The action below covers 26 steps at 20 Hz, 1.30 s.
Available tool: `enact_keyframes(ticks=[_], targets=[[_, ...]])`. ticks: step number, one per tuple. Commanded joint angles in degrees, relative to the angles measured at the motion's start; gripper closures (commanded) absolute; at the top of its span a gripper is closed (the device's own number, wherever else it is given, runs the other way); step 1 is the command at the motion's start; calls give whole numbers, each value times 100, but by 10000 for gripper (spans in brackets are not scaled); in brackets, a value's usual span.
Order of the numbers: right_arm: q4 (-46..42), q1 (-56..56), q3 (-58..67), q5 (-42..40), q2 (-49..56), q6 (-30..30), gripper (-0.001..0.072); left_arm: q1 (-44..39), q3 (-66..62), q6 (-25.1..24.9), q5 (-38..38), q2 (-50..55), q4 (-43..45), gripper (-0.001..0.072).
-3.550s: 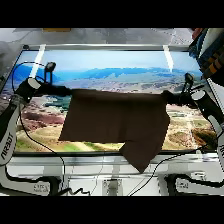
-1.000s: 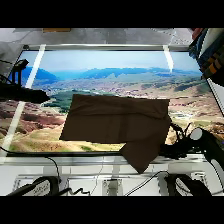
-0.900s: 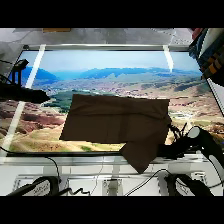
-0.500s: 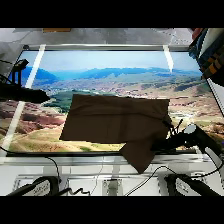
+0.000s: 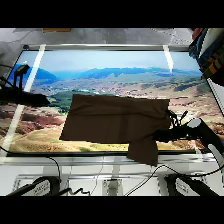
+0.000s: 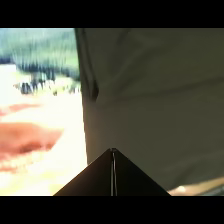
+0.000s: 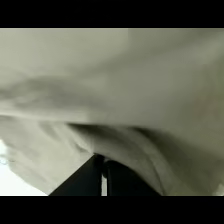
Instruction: Fold the clothes and pants, and hang the long-sleeved shirts on hangers.
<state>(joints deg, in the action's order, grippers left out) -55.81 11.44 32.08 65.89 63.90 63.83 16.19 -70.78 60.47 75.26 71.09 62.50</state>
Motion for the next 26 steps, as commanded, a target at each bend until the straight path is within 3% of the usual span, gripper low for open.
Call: enact_keyframes(ticks=[1,3,4,6,7,12,15,21,22,24,25,26], targets=[[70,-4,155,249,-179,-2,700,295,841,-7,240,-13,46,695],[76,-4,155,240,-181,-4,700,538,1561,-2,236,-17,15,693],[79,-4,155,219,-181,-4,700,658,1893,-4,214,-17,-42,633],[81,-4,155,205,-181,-7,700,859,2474,0,90,-15,-256,140],[81,-4,155,205,-181,-7,700,911,2697,-2,22,-15,-323,104],[81,-4,155,208,-181,-7,700,918,3316,-46,-601,-4,-382,107],[90,-4,155,208,-181,-4,700,916,3414,-55,-737,-2,-468,230],[103,-4,157,208,-181,-4,700,914,3449,-221,-741,127,-903,247],[103,-4,155,214,-181,-4,700,916,3453,-306,-780,170,-949,304],[103,-4,155,221,-181,-4,700,916,3453,-306,-918,232,-1082,495],[103,-4,157,221,-181,-4,700,914,3453,-306,-914,249,-1217,516],[103,-4,157,221,-181,-4,700,914,3453,-308,-907,251,-1316,582]])
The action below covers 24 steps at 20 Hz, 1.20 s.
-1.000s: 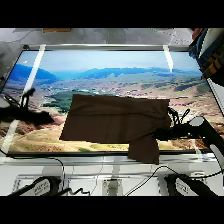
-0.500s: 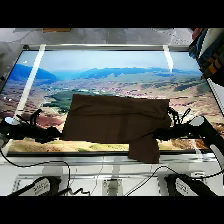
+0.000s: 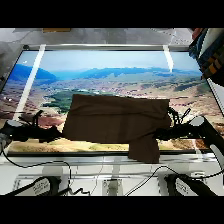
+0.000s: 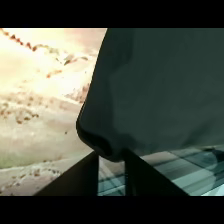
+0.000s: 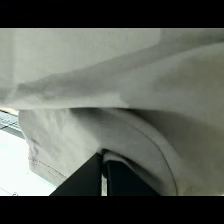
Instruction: Fold the clothes and pants, and hang the long-sleeved shirts on hangers.
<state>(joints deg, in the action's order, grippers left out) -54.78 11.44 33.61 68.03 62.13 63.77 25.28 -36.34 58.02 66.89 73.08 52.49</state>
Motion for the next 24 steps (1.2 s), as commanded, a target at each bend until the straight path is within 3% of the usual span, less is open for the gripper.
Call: enact_keyframes(ticks=[1,5,8,15,20,24], targets=[[7,-4,4,9,-4,2,700,4,9,-63,-59,52,-352,670],[9,0,203,72,-166,76,701,7,-50,-673,278,-68,-1390,698],[-179,0,848,260,-544,560,701,7,-365,-872,404,-328,-2404,698],[-1462,0,1921,651,-1818,1650,701,4,-1147,-881,293,-1652,-2597,698],[-1462,-2,1827,-918,-1965,2312,701,-804,-1139,-879,-1392,-1847,-2597,699],[-1423,-4,1650,-2074,-1036,2581,701,-2253,-1141,-879,-3711,-1147,-2555,699]])
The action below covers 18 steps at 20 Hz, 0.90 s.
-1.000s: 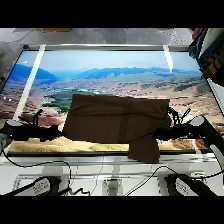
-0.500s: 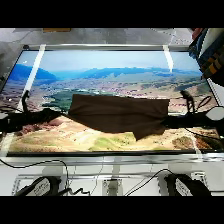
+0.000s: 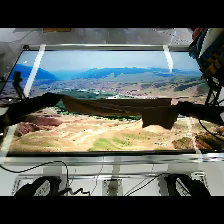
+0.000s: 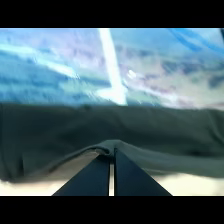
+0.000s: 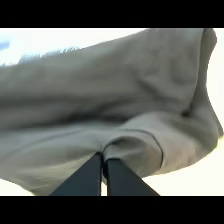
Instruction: Fold the clothes and pants, and hang the long-sleeved shirts on hangers.
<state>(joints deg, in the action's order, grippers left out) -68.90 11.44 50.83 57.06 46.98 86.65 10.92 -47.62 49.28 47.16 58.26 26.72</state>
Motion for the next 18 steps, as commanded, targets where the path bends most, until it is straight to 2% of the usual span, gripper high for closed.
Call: enact_keyframes(ticks=[1,3,5,10,14,15,16,17,18], targets=[[9,-4,-72,-1239,776,293,700,-1084,-13,-4,-2312,555,20,699],[9,-4,-72,-1836,1294,291,700,-1449,-20,0,-3187,977,-33,699],[9,-4,-72,-2555,1773,293,701,-1639,-116,0,-3600,1432,-42,699],[302,-4,-66,-3853,2761,688,700,-1665,-822,105,-3567,2551,-42,699],[640,-7,118,-4129,3309,695,695,-1665,-970,103,-3532,2966,-42,698],[634,-7,195,-4118,3377,691,564,-1665,-970,105,-3510,3005,-42,686],[625,-7,260,-4113,3399,688,292,-1665,-970,103,-3460,3012,-37,555],[592,-4,332,-4094,3392,673,73,-1665,-973,101,-3418,3008,-37,253],[514,-4,444,-3932,3383,671,31,-1663,-973,105,-3333,2988,-24,-13]])
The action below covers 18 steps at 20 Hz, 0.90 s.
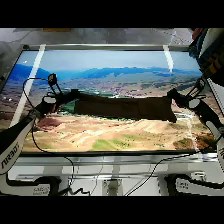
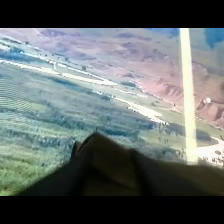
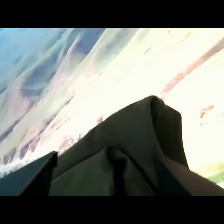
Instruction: Fold the clothes and pants, and hang the long-sleeved shirts on hangers.
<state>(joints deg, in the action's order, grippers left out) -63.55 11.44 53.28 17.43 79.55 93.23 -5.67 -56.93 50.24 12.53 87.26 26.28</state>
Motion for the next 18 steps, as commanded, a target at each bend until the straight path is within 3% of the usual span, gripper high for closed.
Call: enact_keyframes(ticks=[1,4,7,9,12,14,18], targets=[[-190,0,330,286,114,13,31,31,-42,4,315,46,24,1],[-1152,52,804,1263,35,13,33,417,-42,9,1252,-199,31,3],[-1497,404,1333,2680,20,-313,62,1040,-44,286,2129,-472,774,7],[-1497,671,1611,3606,20,-1086,178,1394,-229,1021,2841,-505,2072,32],[-1491,1014,1792,4376,9,-1408,178,1429,-678,1810,3661,-496,4402,34],[-1486,1147,1786,4518,11,-1410,178,1423,-896,1838,3792,-479,4468,22],[-1464,1176,1786,4542,15,-1456,179,1423,-1545,1641,4352,175,3388,22]])
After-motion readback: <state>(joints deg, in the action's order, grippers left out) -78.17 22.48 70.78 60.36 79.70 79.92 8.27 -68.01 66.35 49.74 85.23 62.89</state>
